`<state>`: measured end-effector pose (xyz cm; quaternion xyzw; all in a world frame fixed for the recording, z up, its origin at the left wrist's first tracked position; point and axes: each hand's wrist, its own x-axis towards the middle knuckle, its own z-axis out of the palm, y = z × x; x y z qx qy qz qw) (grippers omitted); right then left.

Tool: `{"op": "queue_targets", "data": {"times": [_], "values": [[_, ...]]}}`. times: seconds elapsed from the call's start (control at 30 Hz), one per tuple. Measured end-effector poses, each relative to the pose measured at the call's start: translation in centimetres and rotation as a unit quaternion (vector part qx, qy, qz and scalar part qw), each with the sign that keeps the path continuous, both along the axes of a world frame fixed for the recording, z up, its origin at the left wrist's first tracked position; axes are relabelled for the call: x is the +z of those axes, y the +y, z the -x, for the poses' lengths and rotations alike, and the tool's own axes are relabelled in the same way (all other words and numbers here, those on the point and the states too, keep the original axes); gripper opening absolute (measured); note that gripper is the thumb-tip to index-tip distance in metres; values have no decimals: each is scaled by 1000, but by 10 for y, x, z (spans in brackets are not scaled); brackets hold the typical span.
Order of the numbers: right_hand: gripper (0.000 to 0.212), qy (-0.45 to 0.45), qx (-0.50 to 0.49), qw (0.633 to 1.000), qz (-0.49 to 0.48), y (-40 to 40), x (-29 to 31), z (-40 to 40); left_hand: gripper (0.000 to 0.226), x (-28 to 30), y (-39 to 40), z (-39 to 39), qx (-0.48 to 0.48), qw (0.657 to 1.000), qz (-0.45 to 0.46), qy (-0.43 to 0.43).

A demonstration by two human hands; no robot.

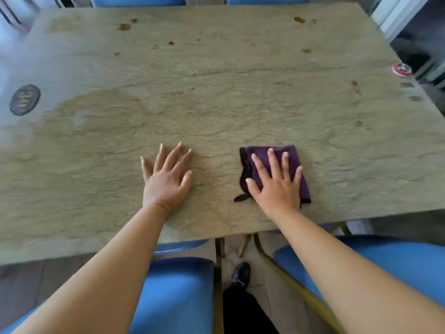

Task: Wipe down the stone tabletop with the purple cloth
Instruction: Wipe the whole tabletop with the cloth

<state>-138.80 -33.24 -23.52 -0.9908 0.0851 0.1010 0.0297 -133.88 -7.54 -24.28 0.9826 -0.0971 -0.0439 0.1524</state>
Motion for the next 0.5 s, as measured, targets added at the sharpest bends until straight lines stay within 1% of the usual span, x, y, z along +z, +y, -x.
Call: {"op": "queue_targets", "data": {"times": [0.03, 0.07, 0.1, 0.13, 0.17, 0.23, 0.27, 0.3, 0.33, 0.4, 0.43, 0.5], "values": [[63, 3, -35, 999, -4, 11, 0, 9, 61, 0, -2, 4, -27, 1000, -9, -2], [63, -4, -39, 999, -7, 27, 0, 22, 61, 0, -6, 8, -46, 999, -11, -2], [64, -26, -14, 1000, -12, 43, -1, 37, 62, -1, -12, 12, -54, 999, -5, 0], [65, -40, 33, 999, -19, 56, -2, 53, 63, 0, -20, 15, -55, 998, 6, 4], [65, -42, 90, 995, -24, 63, -3, 65, 65, 1, -27, 17, -51, 998, 20, 8], [61, -31, 192, 980, -28, 52, -3, 72, 68, 3, -42, 18, -39, 998, 42, 18], [59, -26, 215, 976, -33, 38, -2, 69, 69, 4, -47, 17, -37, 998, 45, 22], [58, -16, 209, 977, -35, 23, 0, 66, 68, 5, -51, 16, -36, 998, 42, 24], [58, -1, 174, 984, -33, 6, 1, 61, 67, 5, -55, 15, -33, 998, 37, 25], [60, 17, 39, 999, -15, -29, 2, 52, 61, 7, -62, 15, -20, 999, 33, 29], [61, 26, -36, 999, -6, -45, 2, 47, 57, 8, -65, 16, -14, 999, 32, 32], [65, 52, -170, 984, -12, -65, 7, 33, 55, 10, -72, 19, -5, 999, 27, 38]]}}
